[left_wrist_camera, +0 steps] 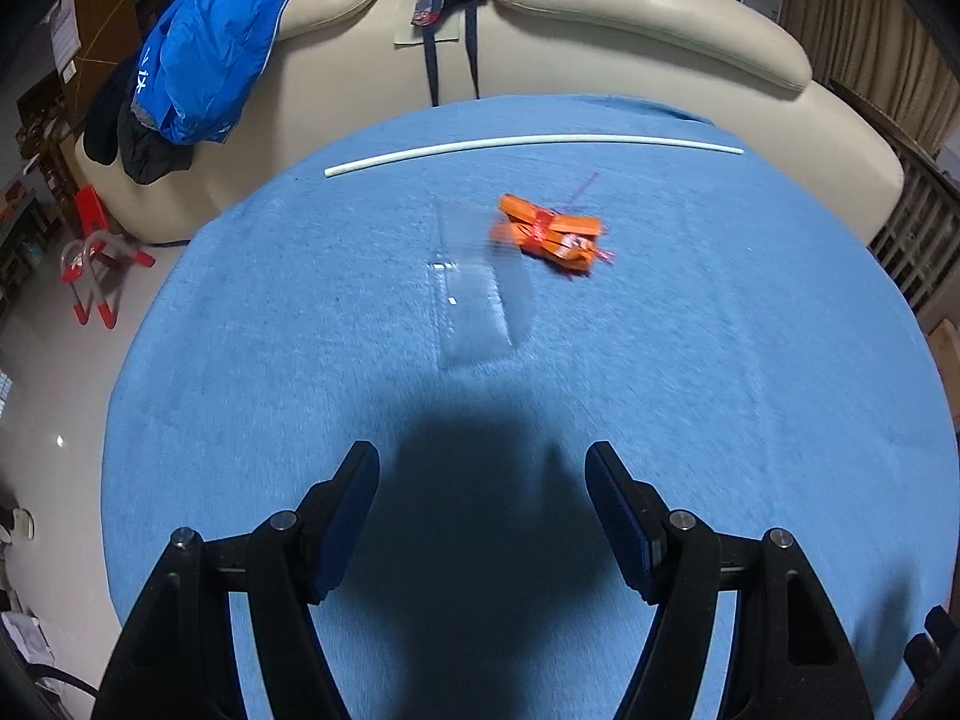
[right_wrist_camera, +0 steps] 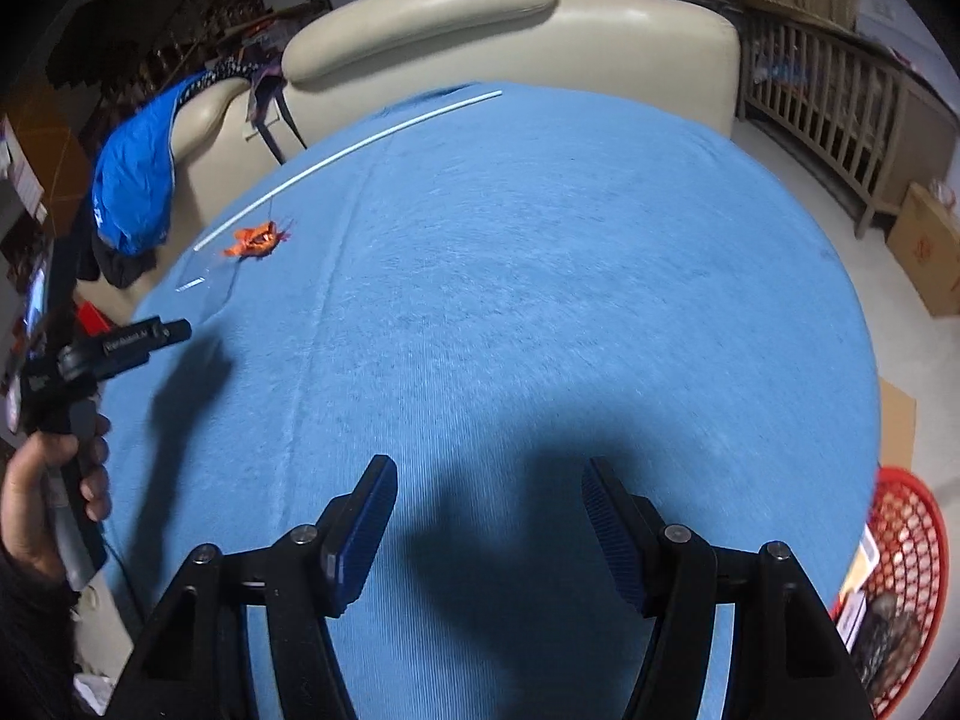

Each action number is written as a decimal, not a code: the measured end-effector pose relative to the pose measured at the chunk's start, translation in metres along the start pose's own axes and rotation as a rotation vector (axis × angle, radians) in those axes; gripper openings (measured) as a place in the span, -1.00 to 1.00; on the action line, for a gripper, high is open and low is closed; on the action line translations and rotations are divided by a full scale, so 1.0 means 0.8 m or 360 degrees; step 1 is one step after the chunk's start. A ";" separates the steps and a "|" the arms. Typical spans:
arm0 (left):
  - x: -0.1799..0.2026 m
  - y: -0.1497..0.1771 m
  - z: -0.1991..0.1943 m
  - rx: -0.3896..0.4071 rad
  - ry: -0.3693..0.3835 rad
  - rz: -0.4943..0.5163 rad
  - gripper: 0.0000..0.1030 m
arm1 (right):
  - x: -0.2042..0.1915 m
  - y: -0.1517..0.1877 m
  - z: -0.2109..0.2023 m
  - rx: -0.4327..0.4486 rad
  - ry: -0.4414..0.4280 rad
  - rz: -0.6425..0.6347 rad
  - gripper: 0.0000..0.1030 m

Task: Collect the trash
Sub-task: 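Move both tools back over the table toward the orange wrappers, then grasp the clear plastic container with the left tool and lift it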

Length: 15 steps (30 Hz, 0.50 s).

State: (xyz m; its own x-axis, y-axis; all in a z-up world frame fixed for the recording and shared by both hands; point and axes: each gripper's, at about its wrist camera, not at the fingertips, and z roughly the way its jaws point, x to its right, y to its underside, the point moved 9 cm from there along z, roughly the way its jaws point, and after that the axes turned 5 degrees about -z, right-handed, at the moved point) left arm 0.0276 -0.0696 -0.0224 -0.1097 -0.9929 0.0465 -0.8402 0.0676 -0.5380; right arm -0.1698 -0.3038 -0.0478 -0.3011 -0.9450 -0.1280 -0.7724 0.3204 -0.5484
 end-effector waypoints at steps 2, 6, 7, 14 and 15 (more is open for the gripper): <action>-0.005 -0.012 0.009 0.0007 -0.0015 -0.0024 0.40 | -0.006 -0.005 0.014 -0.0020 0.0023 -0.0028 0.34; -0.014 -0.031 0.024 0.0024 -0.0022 -0.0084 0.40 | -0.018 -0.006 0.037 -0.0069 -0.0005 -0.0042 0.34; -0.015 -0.035 0.028 0.0021 -0.0026 -0.0093 0.40 | -0.020 -0.005 0.041 -0.0080 -0.0008 -0.0047 0.34; -0.005 -0.051 0.057 0.0007 -0.0068 -0.0081 0.40 | -0.025 -0.007 0.059 -0.0118 -0.0044 -0.0033 0.34; -0.005 -0.053 0.059 0.0006 -0.0076 -0.0080 0.40 | -0.025 -0.007 0.059 -0.0119 -0.0050 -0.0030 0.34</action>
State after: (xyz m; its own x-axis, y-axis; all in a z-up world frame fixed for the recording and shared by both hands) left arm 0.0885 -0.0729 -0.0398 -0.0416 -0.9986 0.0332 -0.8421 0.0172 -0.5390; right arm -0.1329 -0.2901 -0.0812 -0.2691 -0.9522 -0.1448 -0.8178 0.3053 -0.4879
